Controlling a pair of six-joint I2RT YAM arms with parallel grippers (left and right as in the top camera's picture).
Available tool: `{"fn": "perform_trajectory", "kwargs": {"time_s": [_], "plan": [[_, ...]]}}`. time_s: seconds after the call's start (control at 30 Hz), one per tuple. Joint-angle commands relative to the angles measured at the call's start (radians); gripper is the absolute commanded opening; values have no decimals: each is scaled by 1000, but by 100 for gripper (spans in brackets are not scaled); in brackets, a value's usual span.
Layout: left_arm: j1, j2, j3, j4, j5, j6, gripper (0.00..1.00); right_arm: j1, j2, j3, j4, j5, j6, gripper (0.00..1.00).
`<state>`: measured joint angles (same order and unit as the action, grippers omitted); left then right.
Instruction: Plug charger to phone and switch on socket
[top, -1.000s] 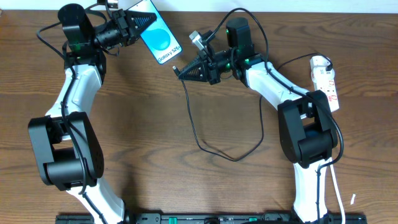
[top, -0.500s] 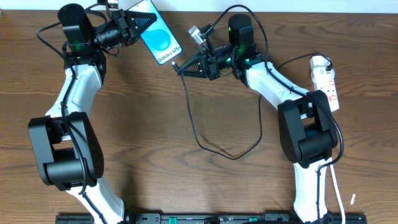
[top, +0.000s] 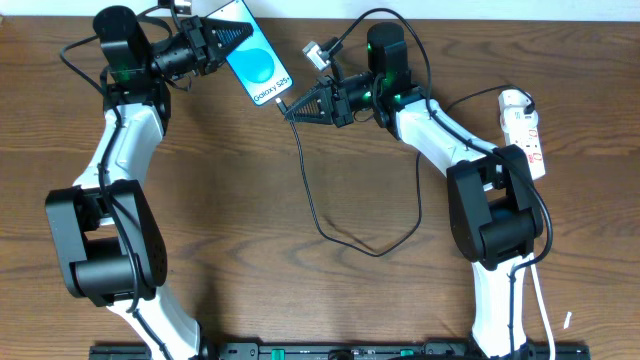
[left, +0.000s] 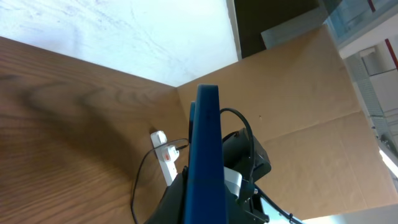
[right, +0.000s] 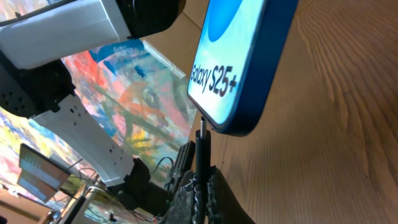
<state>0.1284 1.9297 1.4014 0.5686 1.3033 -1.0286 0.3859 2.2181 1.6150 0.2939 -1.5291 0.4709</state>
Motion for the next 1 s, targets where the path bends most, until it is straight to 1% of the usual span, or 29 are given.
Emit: {"fn": "perform_trajectory", "kwargs": {"time_s": [0.0, 0.97], "plan": [[-1, -35, 10, 9, 17, 3, 7, -1, 8, 6, 3, 0, 15, 1], [-16, -35, 10, 8, 25, 22, 7, -1, 8, 6, 3, 1, 15, 1]]}}
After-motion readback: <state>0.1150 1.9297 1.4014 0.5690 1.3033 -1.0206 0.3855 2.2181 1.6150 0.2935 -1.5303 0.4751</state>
